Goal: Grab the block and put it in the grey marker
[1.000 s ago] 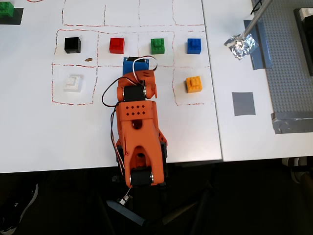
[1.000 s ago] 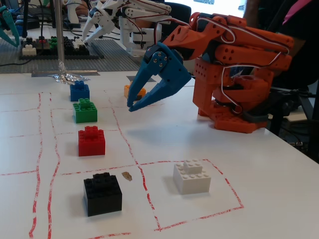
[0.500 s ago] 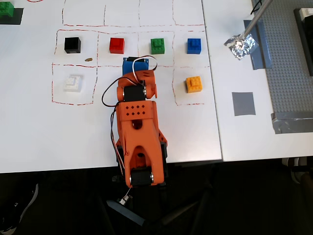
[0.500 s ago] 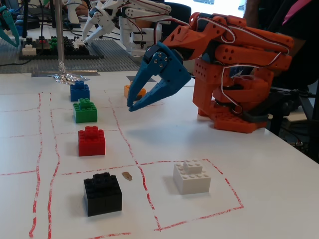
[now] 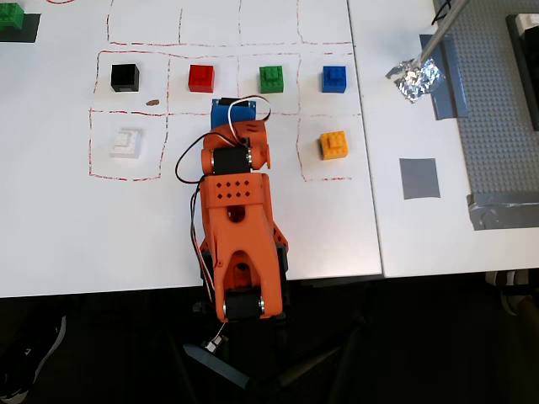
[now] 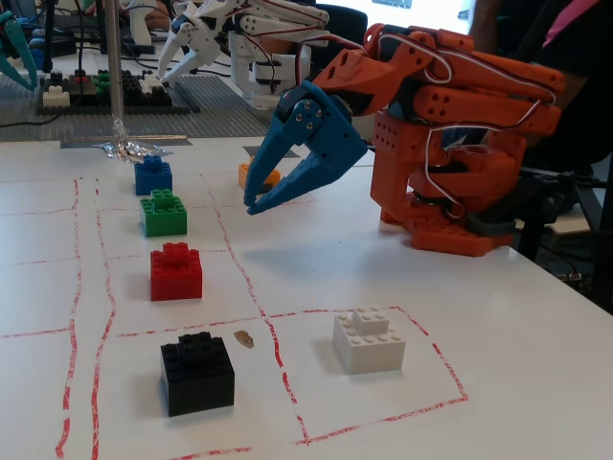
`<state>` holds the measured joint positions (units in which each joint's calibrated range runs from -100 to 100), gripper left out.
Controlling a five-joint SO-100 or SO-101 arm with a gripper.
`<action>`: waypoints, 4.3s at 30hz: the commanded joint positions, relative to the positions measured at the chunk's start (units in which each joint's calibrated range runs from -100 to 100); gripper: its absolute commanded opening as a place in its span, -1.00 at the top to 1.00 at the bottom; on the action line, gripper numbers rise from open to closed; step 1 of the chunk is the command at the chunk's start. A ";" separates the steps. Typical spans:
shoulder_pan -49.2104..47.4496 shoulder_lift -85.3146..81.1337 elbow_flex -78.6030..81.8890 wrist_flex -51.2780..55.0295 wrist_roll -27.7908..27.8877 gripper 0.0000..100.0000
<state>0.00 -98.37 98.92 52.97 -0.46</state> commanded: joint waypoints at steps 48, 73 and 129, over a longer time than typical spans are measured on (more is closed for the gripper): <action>32.42 61.79 -70.63 32.01 -11.82 0.94; 46.98 86.35 -80.51 31.76 -16.70 0.23; 57.83 92.03 -75.53 20.09 -1.17 1.00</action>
<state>54.84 2.62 27.86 72.75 -7.25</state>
